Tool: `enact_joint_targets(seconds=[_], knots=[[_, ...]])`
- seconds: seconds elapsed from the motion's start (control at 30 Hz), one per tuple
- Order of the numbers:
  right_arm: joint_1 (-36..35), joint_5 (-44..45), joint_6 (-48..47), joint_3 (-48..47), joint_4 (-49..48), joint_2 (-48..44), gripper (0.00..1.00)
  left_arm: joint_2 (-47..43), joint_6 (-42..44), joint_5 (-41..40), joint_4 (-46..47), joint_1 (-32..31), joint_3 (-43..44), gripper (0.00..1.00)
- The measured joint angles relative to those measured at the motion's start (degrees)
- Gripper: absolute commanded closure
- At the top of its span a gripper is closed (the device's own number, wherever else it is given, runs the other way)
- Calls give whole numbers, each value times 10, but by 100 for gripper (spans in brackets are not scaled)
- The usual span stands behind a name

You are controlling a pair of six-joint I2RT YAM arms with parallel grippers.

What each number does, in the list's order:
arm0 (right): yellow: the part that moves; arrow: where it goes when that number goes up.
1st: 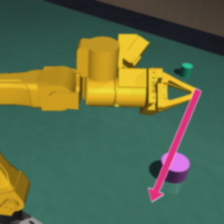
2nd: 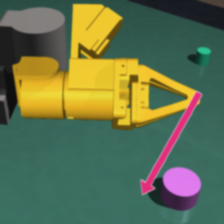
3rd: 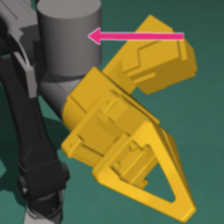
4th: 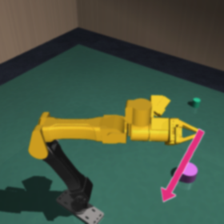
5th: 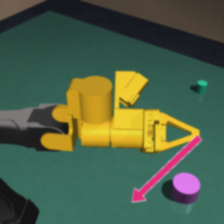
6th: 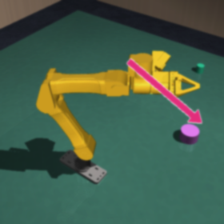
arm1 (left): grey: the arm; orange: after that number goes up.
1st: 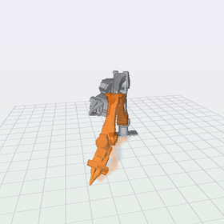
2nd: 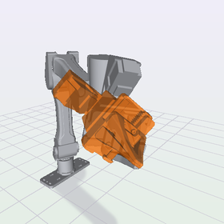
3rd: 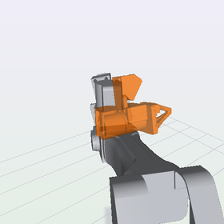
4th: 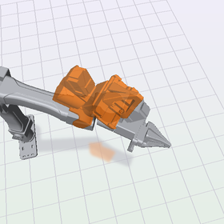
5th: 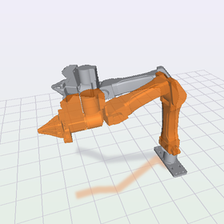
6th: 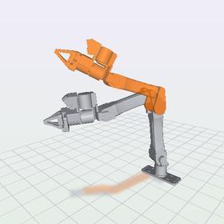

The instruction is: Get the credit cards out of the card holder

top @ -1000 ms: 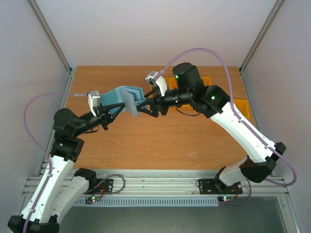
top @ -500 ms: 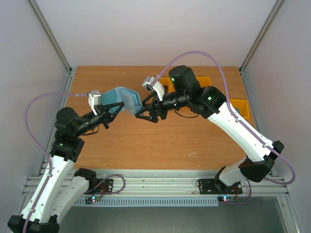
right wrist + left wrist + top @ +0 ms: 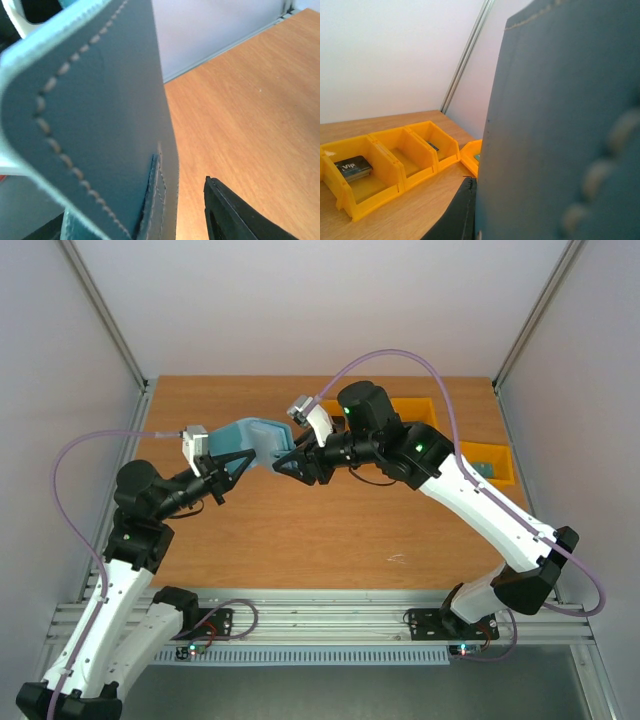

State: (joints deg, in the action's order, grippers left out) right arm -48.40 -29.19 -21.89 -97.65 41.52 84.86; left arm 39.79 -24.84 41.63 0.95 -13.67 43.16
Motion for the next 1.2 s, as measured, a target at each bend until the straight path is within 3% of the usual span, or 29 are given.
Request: enact_joint_targets(seconds=[0.23,1.2], knots=[[1,16,-14,5,5,0,46,0,0,2,0,0,0,100],[21,30,-37,2,41,-13,49,0,0,16,1,0,0,100]])
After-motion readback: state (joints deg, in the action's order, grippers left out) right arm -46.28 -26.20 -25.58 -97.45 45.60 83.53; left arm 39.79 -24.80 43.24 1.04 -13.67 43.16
